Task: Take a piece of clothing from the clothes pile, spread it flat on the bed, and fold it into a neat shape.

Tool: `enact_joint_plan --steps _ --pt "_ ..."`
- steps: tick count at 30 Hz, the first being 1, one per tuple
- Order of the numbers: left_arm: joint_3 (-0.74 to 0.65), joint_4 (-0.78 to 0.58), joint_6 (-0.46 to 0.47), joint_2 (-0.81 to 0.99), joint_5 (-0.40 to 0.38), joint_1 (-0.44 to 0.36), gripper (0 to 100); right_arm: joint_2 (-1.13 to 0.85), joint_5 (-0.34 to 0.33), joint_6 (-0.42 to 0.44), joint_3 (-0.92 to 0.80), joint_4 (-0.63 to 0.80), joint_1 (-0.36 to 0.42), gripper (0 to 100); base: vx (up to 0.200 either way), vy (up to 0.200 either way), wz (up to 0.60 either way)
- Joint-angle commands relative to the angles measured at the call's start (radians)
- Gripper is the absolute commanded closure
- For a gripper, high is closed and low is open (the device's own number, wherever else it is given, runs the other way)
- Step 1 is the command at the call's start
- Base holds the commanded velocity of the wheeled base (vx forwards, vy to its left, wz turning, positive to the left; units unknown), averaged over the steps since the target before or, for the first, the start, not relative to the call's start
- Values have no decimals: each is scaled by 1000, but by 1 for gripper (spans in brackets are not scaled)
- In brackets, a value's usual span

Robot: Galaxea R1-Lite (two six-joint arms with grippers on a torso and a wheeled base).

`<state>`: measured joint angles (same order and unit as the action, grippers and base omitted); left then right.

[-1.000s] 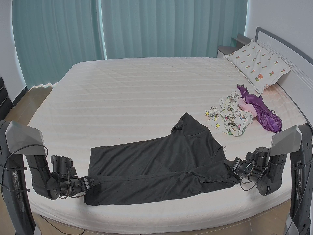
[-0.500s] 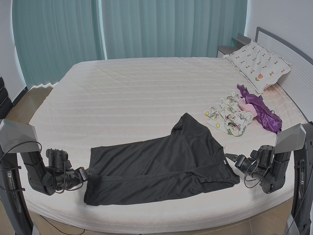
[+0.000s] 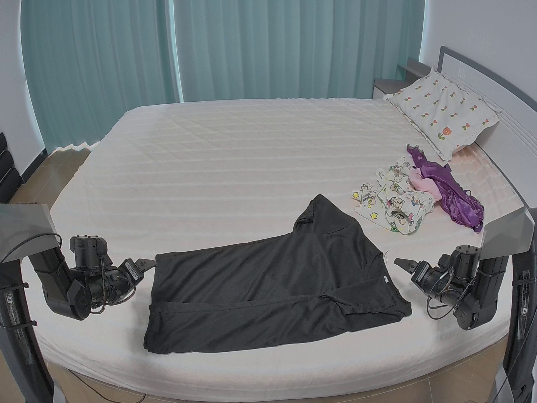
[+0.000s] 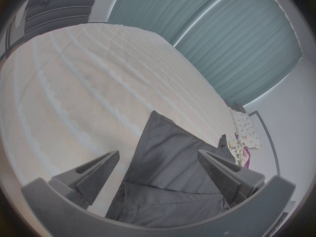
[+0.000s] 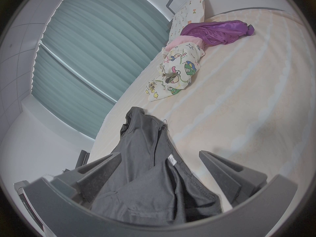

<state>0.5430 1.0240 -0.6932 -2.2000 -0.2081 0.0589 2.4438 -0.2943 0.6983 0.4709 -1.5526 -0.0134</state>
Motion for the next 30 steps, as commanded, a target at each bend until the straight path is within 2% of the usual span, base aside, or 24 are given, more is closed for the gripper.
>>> enact_joint_plan --steps 1,3,18,24,30 --pt "5 2 -2 0 -2 1 0 -5 0 0 -5 -12 1 0 200 0 0" --pt "5 2 -2 -1 -2 1 0 -3 0 0 -9 -12 1 0 200 0 0" --pt "32 2 -39 -29 1 -1 0 -2 0 0 -14 -12 6 0 0 0 0" --pt "32 2 -39 -30 1 -1 0 0 0 0 -15 -12 7 0 0 -200 0" --pt "48 11 -39 -52 7 1 0 0 0 0 -17 -12 9 0 0 0 0"
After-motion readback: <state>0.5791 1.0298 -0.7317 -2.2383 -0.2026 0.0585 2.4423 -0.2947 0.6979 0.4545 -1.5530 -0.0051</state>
